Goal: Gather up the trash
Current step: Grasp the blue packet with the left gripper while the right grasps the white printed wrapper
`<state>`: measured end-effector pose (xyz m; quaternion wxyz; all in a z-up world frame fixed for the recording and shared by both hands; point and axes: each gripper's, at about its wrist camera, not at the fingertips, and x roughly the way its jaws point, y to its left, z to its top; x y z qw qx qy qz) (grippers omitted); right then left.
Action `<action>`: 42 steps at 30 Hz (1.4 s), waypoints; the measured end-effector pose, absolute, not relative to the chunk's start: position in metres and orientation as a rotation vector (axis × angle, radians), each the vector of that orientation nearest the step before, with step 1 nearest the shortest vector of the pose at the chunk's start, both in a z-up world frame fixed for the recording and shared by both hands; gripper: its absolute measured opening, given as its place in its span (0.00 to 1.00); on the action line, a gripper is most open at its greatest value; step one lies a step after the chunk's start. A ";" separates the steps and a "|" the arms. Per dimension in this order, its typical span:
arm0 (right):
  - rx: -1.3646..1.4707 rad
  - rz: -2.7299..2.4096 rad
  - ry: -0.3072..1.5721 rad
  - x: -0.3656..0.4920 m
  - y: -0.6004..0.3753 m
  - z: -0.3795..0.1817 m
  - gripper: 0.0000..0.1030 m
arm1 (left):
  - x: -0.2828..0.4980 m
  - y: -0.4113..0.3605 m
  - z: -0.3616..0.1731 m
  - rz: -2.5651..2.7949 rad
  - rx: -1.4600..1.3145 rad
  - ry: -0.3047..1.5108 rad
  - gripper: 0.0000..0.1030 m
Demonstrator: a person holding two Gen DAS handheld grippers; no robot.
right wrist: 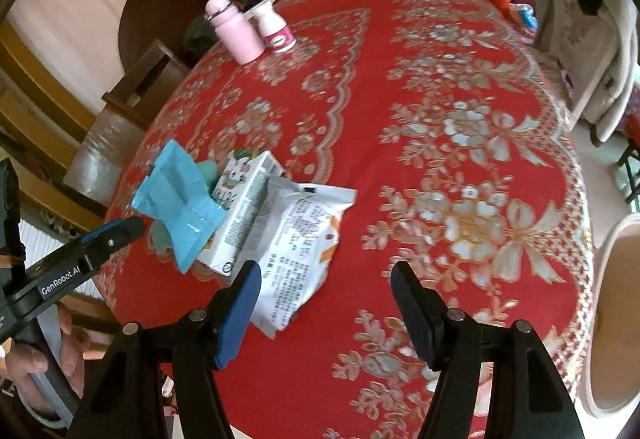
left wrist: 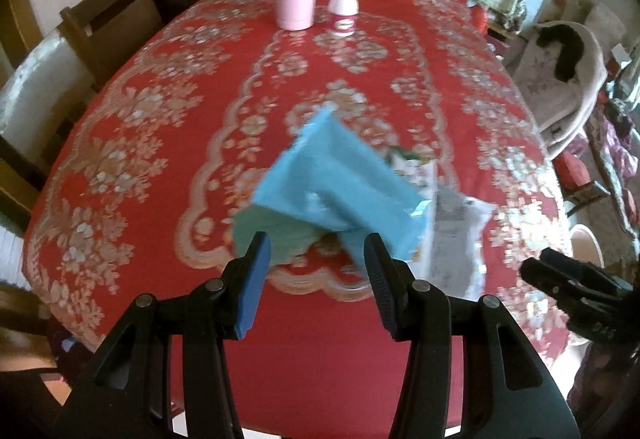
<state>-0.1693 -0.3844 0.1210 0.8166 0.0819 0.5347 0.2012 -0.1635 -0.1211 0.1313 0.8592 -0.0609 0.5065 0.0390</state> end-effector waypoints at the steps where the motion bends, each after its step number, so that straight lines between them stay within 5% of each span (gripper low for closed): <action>1: 0.170 0.432 1.143 -0.169 -0.381 0.120 0.65 | -0.162 -0.115 0.129 0.096 -0.121 1.070 0.45; 20: 0.045 0.395 1.239 -0.136 -0.320 0.076 0.67 | -0.081 -0.122 0.109 0.003 -0.080 1.138 0.45; 37: 0.200 0.098 1.217 -0.095 -0.396 0.085 0.67 | -0.007 -0.151 0.111 -0.276 -0.150 1.219 0.45; 42: 0.240 0.119 1.210 -0.093 -0.390 0.092 0.67 | -0.005 -0.158 0.105 -0.331 -0.160 1.274 0.56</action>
